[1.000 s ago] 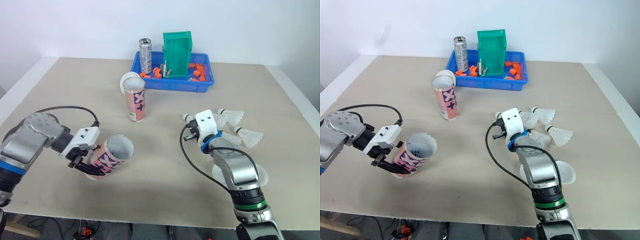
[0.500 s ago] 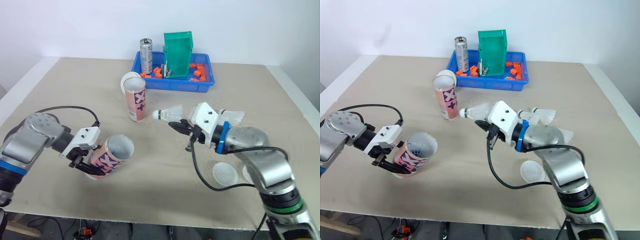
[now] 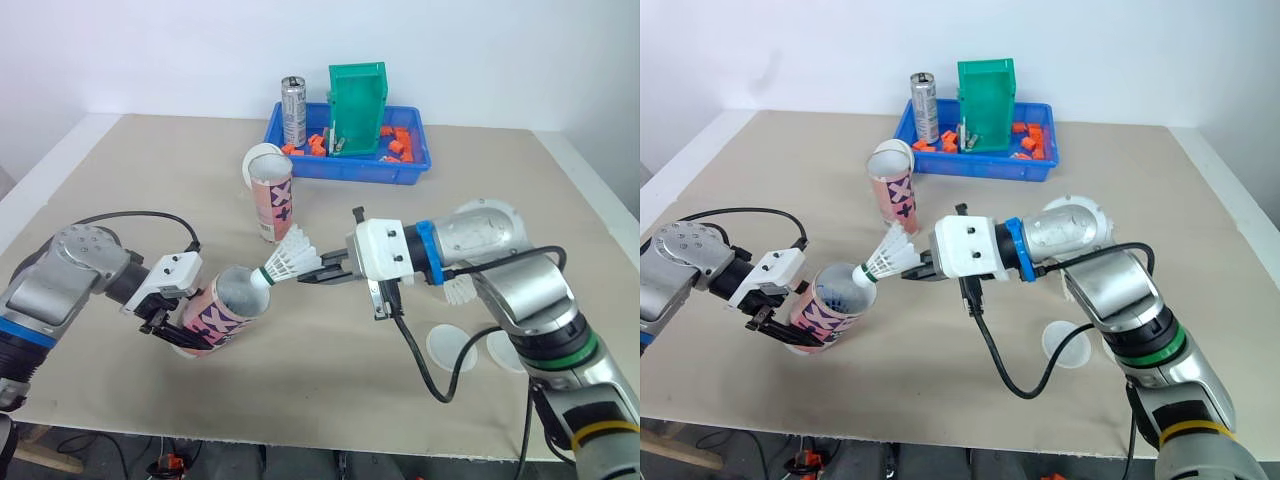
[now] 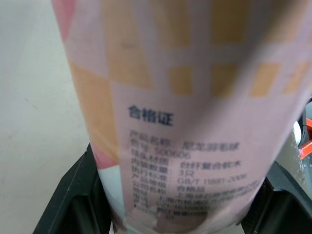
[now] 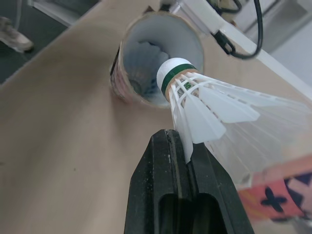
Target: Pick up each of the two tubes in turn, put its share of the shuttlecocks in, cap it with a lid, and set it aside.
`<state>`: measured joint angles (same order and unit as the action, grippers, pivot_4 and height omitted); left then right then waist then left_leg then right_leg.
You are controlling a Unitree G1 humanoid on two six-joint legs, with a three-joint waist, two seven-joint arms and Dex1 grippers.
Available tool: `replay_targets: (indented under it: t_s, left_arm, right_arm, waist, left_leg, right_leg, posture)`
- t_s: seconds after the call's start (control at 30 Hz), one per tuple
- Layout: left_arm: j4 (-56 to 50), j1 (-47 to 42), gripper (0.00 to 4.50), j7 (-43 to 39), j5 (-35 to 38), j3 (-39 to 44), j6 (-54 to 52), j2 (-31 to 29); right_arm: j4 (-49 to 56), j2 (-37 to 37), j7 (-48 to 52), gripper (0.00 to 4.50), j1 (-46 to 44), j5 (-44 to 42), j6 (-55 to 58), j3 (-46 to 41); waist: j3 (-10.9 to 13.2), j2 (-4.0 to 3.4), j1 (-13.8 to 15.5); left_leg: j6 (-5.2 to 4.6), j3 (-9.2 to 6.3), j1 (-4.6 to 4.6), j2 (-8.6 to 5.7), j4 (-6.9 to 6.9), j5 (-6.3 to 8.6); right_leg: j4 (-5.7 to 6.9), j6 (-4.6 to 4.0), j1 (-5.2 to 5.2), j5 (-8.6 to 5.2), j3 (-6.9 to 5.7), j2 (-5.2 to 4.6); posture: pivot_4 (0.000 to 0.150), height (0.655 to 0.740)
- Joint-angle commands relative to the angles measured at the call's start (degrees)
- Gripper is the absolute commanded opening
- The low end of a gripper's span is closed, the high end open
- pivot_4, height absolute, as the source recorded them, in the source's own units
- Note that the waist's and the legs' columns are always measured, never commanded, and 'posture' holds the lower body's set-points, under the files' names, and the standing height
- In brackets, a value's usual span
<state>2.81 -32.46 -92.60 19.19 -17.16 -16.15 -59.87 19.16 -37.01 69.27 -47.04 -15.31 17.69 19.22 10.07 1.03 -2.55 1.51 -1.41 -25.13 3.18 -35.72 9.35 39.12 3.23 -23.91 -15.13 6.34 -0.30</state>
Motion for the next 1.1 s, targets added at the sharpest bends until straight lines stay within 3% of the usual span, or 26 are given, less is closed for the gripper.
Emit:
replay_targets:
  t_s: [0.03, 0.13, 0.17, 0.27, 0.5, 0.73, 0.9, 1.1]
  left_arm:
    - [-0.79, 0.16, 2.91, 0.10, -0.25, -0.14, -0.10, -0.10]
    - [-0.99, 0.31, 2.91, 0.10, -0.20, -0.04, -0.15, -0.19]
    - [-1.05, 0.38, 2.91, 0.10, -0.18, 0.00, -0.15, -0.21]
    - [-1.17, 0.33, 2.91, 0.10, -0.19, 0.05, -0.30, -0.14]
    - [-1.77, 0.73, 2.91, 0.10, 0.00, 0.27, -0.74, -0.20]
    - [-3.66, 2.60, 2.91, 0.10, 0.02, 1.85, -1.75, -0.10]
    - [-4.57, 4.40, 2.91, 0.10, 0.20, 2.94, -1.80, -0.54]
    - [-3.84, 4.02, 2.91, 0.10, 0.05, 1.93, -1.10, -0.23]
  right_arm:
    - [-0.50, 1.33, 3.81, 0.06, -3.02, -0.33, -3.13, 1.15]
    - [-2.78, 3.37, 4.18, 0.06, -5.40, 1.98, -4.01, 3.43]
    - [-3.36, 4.12, 4.21, 0.33, -6.25, 2.36, -3.75, 3.98]
    - [-3.80, 5.09, 5.86, 1.35, -7.36, 1.72, -3.75, 4.36]
    - [-3.38, 4.72, 6.20, 4.24, -8.16, -0.56, -0.81, 1.56]
    - [2.09, -2.04, -5.61, 4.24, 2.75, -7.40, 12.62, -15.60]
    - [14.65, -1.70, -20.92, 4.24, 26.88, -8.83, 24.82, -36.68]
    - [23.22, -3.16, -18.74, 4.24, 45.13, -18.77, 28.73, -48.96]
  waist:
    - [0.00, 0.00, -0.01]
    - [0.00, 0.00, -0.05]
    - [0.00, 0.00, -0.06]
    - [0.00, 0.00, -0.03]
    - [0.00, 0.00, -0.01]
    - [-0.03, 0.07, 0.17]
    - [-0.12, 0.19, 0.71]
    - [-0.13, -0.14, -0.03]
  left_leg:
    - [0.00, 0.00, 0.01, 0.00, 0.01, 0.00]
    - [0.00, 0.01, 0.02, 0.01, 0.00, 0.00]
    - [0.00, 0.01, 0.02, 0.01, 0.00, 0.00]
    - [0.01, 0.01, 0.03, 0.03, 0.00, -0.01]
    - [0.02, -0.01, 0.02, 0.04, 0.01, -0.01]
    - [0.04, 0.00, -0.03, 0.00, 0.03, 0.00]
    - [0.09, -0.23, -0.10, -0.02, 0.26, 0.04]
    - [0.12, -0.14, 0.09, -0.03, 0.25, 0.14]
  right_leg:
    - [0.00, -0.01, 0.00, 0.01, 0.00, 0.00]
    - [0.00, -0.02, 0.00, 0.01, -0.01, 0.00]
    - [0.00, -0.02, 0.00, 0.02, -0.01, 0.00]
    - [0.02, -0.04, -0.01, 0.04, -0.01, 0.02]
    - [0.02, -0.04, 0.00, 0.01, -0.02, 0.02]
    - [-0.02, -0.01, 0.02, -0.05, -0.02, -0.05]
    - [-0.02, 0.09, -0.01, -0.07, -0.18, 0.03]
    - [0.04, 0.15, 0.07, -0.19, -0.06, 0.05]
  posture:
    - [0.150, 0.7362]
    - [0.150, 0.7362]
    - [0.150, 0.7362]
    - [0.150, 0.7362]
    - [0.150, 0.7362]
    - [0.150, 0.7362]
    - [0.150, 0.7362]
    - [0.150, 0.7362]
